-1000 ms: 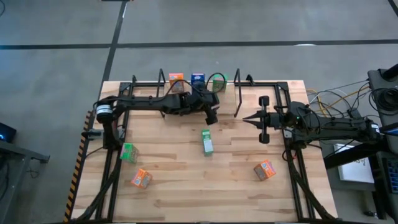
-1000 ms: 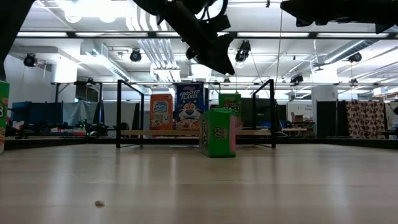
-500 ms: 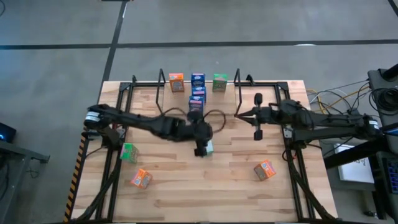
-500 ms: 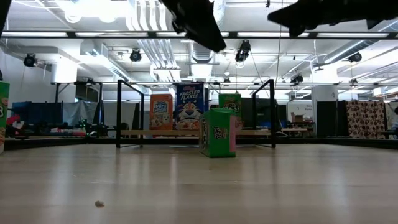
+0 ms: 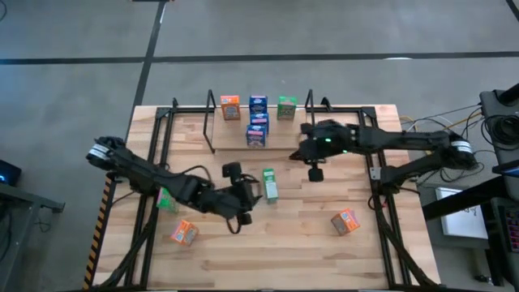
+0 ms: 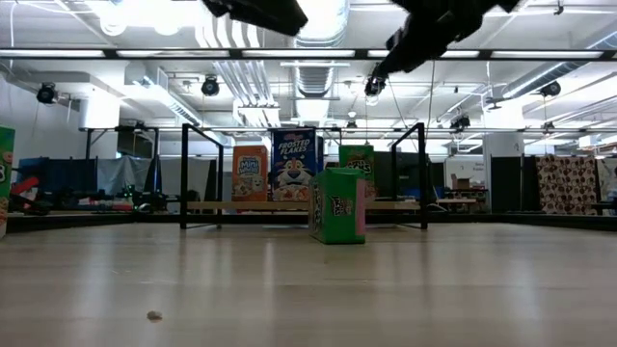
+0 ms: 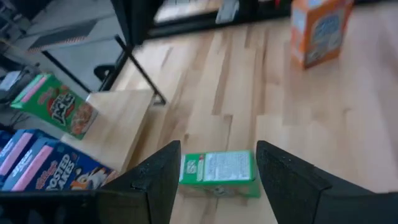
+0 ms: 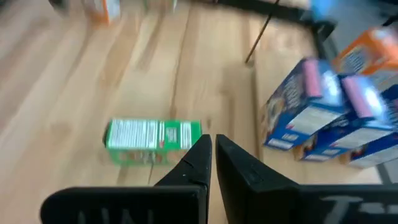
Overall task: Stack cereal on shelf
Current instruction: Put the right green cereal box on the shelf
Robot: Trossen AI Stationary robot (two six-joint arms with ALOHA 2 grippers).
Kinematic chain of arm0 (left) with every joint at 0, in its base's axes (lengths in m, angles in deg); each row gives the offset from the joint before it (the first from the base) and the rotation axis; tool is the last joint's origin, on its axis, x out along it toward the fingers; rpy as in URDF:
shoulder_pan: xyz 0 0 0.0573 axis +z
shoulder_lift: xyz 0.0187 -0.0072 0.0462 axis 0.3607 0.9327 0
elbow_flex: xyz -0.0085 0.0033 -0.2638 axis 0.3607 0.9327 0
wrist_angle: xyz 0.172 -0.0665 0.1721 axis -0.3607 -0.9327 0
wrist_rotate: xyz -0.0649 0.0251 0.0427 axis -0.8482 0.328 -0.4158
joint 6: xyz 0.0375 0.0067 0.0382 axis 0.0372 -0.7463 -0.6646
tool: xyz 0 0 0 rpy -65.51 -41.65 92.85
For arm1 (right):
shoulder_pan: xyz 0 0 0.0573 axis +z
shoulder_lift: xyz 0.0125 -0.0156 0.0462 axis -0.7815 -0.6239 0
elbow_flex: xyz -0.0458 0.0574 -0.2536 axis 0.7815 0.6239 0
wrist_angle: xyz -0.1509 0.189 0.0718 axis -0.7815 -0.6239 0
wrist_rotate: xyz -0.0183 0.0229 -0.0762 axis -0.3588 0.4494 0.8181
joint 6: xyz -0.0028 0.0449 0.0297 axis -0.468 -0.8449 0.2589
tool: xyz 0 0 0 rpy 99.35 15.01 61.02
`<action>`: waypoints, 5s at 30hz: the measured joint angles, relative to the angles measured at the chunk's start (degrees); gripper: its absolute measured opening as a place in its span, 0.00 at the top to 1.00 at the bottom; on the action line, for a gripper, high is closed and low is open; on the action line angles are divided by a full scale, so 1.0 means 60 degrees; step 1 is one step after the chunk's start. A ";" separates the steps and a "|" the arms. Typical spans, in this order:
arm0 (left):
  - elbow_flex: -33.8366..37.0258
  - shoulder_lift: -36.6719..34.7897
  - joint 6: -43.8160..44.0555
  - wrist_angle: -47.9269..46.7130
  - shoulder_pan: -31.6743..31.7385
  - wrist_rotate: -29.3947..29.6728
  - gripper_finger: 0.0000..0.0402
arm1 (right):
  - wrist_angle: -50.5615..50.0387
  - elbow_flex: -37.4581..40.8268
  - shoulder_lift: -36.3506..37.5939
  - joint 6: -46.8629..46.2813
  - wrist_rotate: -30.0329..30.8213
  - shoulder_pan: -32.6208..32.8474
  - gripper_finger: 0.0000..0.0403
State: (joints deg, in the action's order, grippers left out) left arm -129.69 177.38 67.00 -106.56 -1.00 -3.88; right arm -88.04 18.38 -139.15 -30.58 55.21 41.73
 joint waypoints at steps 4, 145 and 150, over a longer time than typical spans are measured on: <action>0.1032 -0.0906 -0.0019 0.1199 -0.0277 0.0179 0.52 | -0.1337 -0.1193 -0.1315 0.1198 -0.0498 0.0007 0.97; 0.5846 -0.0108 -0.3029 1.3298 0.2289 -0.3137 0.27 | 0.5894 0.1295 -0.0191 -0.1264 0.1006 0.1694 0.63; 0.5848 0.0288 -0.2896 1.3574 0.2571 -0.3188 0.29 | 0.5910 0.1284 -0.0195 -0.1238 0.0989 0.1694 0.63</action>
State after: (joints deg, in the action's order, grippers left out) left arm -94.60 179.10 49.62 -25.12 14.43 -23.01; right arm -52.57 26.08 -140.32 -38.01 61.14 51.89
